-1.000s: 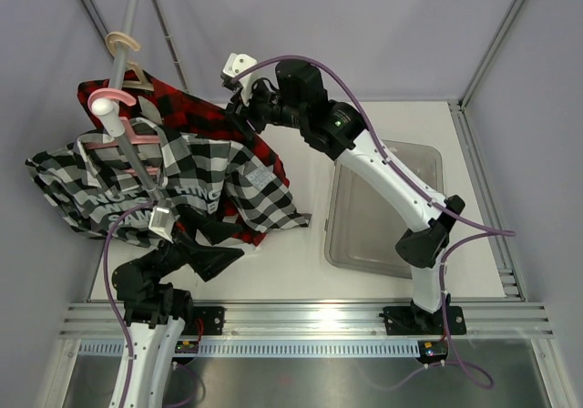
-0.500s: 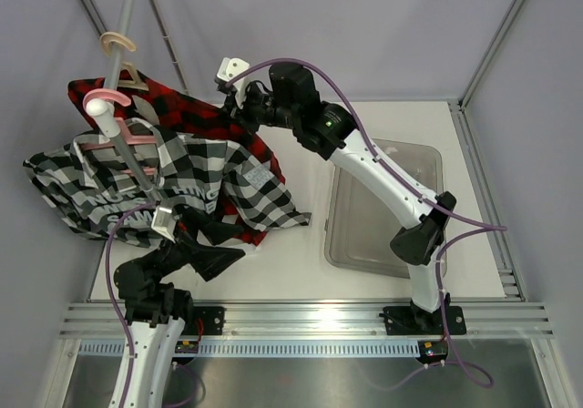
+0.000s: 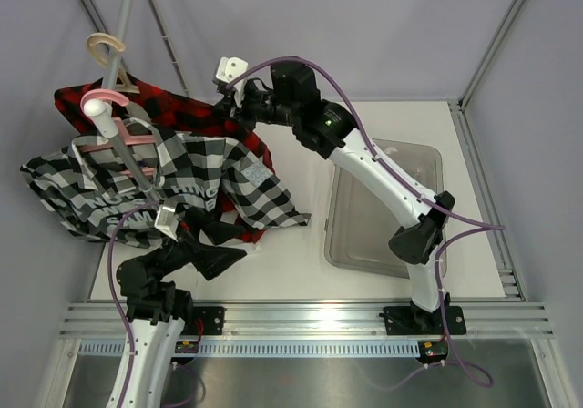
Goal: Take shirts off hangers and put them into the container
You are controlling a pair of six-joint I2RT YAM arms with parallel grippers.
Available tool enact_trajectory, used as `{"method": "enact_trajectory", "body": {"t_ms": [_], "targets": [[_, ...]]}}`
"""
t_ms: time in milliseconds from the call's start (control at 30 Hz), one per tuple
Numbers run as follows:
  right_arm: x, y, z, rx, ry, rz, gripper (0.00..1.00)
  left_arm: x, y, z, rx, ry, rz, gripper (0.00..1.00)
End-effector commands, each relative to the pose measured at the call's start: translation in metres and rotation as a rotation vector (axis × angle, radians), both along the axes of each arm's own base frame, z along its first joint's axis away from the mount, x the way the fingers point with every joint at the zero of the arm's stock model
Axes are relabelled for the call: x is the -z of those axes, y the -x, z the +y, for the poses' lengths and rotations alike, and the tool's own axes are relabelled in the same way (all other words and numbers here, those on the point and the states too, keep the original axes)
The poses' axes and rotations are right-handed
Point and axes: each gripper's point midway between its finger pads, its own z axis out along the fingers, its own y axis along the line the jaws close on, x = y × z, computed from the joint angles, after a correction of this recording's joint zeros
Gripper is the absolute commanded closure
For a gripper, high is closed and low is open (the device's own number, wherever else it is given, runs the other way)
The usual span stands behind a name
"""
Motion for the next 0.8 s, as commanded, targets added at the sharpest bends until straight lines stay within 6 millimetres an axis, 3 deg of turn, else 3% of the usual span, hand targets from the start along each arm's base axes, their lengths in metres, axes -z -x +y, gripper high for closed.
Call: {"method": "enact_trajectory", "body": {"t_ms": [0, 200, 267, 300, 367, 400, 433, 533, 767], "targets": [[-0.075, 0.025, -0.005, -0.088, -0.122, -0.147, 1.0, -0.003, 0.006, -0.002, 0.03, -0.002, -0.035, 0.01], [-0.109, 0.038, -0.013, -0.109, -0.208, -0.18, 1.0, -0.002, 0.008, -0.002, 0.033, 0.002, -0.035, 0.01], [-0.105, 0.041, -0.01, -0.135, -0.2, -0.156, 1.0, -0.003, 0.009, -0.002, 0.038, 0.001, -0.037, 0.01], [-0.117, 0.045, -0.012, -0.143, -0.22, -0.168, 1.0, -0.003, 0.01, -0.002, 0.038, 0.001, -0.04, 0.01], [-0.097, 0.04, 0.001, -0.164, -0.183, -0.127, 1.0, -0.004, 0.01, -0.002, 0.034, 0.004, -0.043, 0.01], [-0.108, 0.042, -0.001, -0.17, -0.205, -0.144, 1.0, -0.004, 0.01, -0.001, 0.033, 0.005, -0.045, 0.01], [-0.095, 0.036, 0.007, -0.174, -0.193, -0.115, 1.0, -0.005, 0.011, -0.001, 0.033, 0.006, -0.049, 0.01], [-0.088, 0.029, 0.017, -0.18, -0.205, -0.101, 1.0, -0.005, 0.011, -0.001, 0.031, 0.007, -0.048, 0.01], [-0.072, -0.003, 0.016, -0.167, -0.237, -0.019, 1.0, -0.005, 0.009, -0.001, 0.021, -0.016, -0.049, 0.01]]}}
